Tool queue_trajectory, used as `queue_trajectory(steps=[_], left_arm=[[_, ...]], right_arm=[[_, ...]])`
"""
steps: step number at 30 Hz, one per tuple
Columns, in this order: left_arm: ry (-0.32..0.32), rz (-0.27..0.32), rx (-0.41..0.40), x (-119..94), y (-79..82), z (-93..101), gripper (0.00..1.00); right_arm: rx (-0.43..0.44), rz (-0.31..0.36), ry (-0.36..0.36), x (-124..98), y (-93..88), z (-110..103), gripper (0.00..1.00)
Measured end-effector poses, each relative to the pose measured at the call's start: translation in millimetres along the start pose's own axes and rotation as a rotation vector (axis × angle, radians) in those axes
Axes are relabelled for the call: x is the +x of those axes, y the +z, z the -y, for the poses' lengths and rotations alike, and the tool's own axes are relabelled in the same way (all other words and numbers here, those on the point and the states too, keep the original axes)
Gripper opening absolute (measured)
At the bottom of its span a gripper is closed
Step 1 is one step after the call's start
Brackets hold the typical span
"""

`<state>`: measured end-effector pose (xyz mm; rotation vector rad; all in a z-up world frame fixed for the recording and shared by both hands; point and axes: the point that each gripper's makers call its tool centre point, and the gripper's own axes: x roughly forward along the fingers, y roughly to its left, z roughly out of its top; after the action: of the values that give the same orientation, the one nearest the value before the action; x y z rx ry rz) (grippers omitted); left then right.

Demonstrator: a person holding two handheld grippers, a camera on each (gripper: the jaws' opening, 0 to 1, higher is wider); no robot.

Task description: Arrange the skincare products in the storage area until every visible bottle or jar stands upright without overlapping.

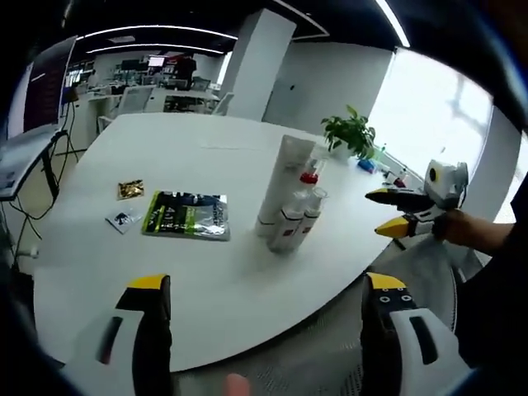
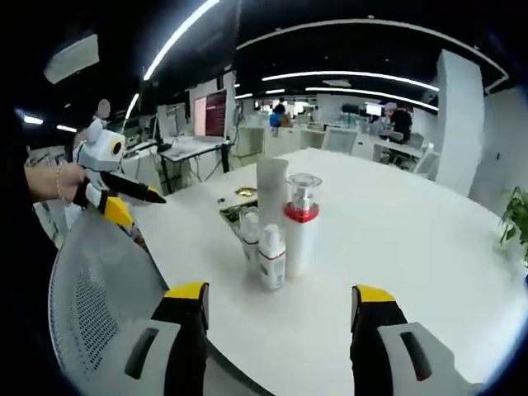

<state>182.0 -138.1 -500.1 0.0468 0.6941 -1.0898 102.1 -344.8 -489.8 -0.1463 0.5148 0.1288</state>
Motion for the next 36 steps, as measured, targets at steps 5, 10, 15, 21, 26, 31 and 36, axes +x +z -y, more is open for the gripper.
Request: queue_trajectory(steps=[5,10,15,21,26,31,36], left_arm=[[0.004,-0.004,0.013,0.6,-1.1,-5.7,0.89],[0.008,-0.007,0.032,0.2,-4.8,-5.4,0.88],[0.013,-0.009,0.053,1.1,-5.0,-5.0,0.87],[0.022,-0.029,0.047,2.1,-8.0,-7.3,0.87],[0.033,-0.056,0.06,3.8,-12.4,-8.9,0.86],[0.035,-0.08,0.09,4.5,-14.3,-8.4,0.86],[0.036,-0.081,0.094,3.7,-14.0,-10.0,0.85]], right_arm=[[0.0,-0.011,0.019,4.8,-4.4,-5.7,0.8],[0.106,0.007,0.027,1.1,-3.9,-2.8,0.83],[0.165,0.015,0.041,0.4,-4.2,1.5,0.87],[0.201,-0.012,0.092,2.6,-9.0,-4.6,0.9],[0.182,-0.036,0.105,3.2,-11.4,-9.0,0.87],[0.23,-0.064,0.118,7.7,-16.0,-3.3,0.85],[0.277,-0.057,0.101,6.5,-17.5,2.7,0.83]])
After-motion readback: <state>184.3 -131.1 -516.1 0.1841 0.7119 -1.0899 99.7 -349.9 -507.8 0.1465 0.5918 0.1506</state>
